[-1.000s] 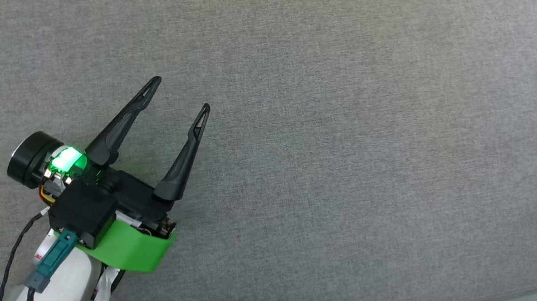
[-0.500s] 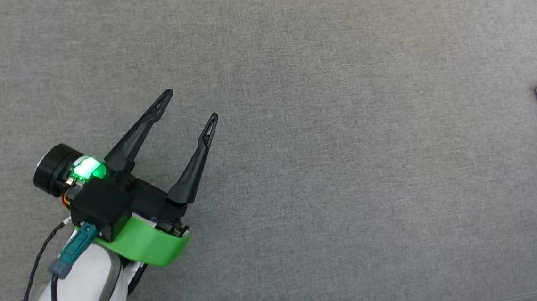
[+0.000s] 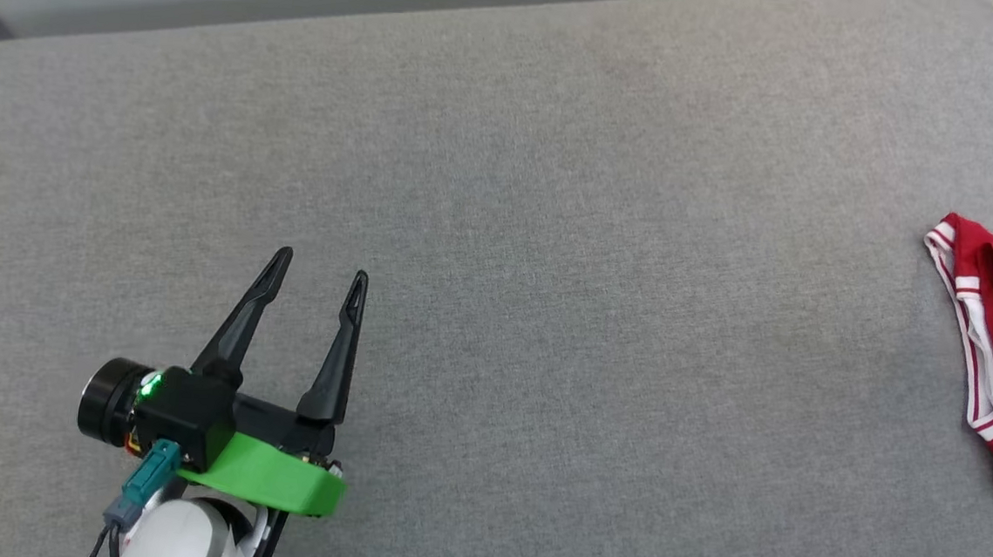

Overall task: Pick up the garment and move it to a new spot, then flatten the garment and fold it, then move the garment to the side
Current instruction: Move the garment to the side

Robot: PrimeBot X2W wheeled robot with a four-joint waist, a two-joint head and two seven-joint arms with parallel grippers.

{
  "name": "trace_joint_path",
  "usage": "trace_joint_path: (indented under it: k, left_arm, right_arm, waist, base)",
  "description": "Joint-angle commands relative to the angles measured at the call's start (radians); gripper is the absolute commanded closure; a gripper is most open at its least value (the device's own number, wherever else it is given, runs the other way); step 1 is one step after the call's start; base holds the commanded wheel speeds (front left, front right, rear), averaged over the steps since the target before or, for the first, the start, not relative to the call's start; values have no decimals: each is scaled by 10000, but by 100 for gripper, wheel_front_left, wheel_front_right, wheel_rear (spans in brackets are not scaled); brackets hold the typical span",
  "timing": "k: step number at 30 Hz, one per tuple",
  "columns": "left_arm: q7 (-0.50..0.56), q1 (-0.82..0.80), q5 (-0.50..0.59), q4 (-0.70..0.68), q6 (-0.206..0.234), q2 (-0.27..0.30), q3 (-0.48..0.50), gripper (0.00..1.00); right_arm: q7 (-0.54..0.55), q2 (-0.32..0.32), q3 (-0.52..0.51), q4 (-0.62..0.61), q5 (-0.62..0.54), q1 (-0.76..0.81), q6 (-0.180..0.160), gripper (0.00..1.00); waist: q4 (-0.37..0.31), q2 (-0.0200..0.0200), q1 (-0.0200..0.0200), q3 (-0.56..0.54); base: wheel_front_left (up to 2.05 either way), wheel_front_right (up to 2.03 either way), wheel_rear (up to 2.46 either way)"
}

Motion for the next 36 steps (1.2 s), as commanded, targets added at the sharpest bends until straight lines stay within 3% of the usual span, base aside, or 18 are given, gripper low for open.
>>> trace_joint_path:
  k: [1,8,16,22,36]
  left_arm:
    - [-57,157,-1,84,54,-106,107,0]
    - [-58,693,-74,766,-21,-499,524,0]
    - [-58,958,-7,1463,-88,-939,833,0]
    - [-58,1155,108,1794,-160,-1138,995,0]
    - [-58,1353,581,2110,-238,-1487,1402,0]
  right_arm:
    - [46,149,127,-463,353,372,-15,0]
    - [697,921,1392,-3317,2009,2460,-15,0]
    - [323,2377,1192,-5197,2348,4859,-15,0]
    - [-310,3226,1006,-5319,2273,6010,-15,0]
    - [-781,3419,1330,-4815,2143,6525,-15,0]
  waist:
    - [497,115,1,-998]
    - [1001,115,1,-1695]
    - [1629,115,1,-2131]
    - [1846,115,1,-2294]
    - [1932,115,1,-2390]
  base:
    - [0,0,0]
    - [0,0,0]
    - [0,0,0]
    - [0,0,0]
    - [0,0,0]
